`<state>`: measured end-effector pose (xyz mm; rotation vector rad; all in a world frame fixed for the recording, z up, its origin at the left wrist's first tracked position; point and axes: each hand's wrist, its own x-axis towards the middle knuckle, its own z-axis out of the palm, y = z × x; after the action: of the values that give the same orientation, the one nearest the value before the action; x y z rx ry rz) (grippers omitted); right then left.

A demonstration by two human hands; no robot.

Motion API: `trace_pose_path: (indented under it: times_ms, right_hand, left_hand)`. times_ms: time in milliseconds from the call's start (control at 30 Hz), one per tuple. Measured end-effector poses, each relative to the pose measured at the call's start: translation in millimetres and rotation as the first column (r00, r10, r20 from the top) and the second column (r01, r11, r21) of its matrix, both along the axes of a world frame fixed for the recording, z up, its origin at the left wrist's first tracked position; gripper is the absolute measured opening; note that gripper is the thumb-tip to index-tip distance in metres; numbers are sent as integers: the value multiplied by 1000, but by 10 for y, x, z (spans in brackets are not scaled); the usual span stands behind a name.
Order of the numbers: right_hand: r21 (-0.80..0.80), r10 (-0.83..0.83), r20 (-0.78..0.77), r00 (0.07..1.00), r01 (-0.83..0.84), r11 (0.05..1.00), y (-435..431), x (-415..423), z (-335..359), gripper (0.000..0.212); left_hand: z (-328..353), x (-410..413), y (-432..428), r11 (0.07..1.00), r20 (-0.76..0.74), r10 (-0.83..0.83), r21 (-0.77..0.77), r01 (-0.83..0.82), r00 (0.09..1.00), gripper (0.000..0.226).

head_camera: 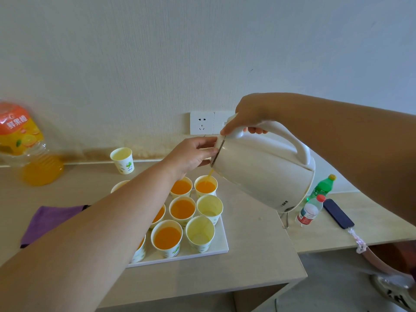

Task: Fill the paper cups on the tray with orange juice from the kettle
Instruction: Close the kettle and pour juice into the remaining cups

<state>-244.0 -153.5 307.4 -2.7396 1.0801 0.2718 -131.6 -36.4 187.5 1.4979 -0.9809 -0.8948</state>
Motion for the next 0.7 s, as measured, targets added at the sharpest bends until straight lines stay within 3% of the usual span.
trace_pose_path:
  times_ms: [700]
  right_hand:
    - [-5, -5, -40, 999, 5, 1000, 9, 38, -21, 47]
  left_hand:
    - [-57, 11, -19, 1000, 19, 17, 17, -17, 1000, 32]
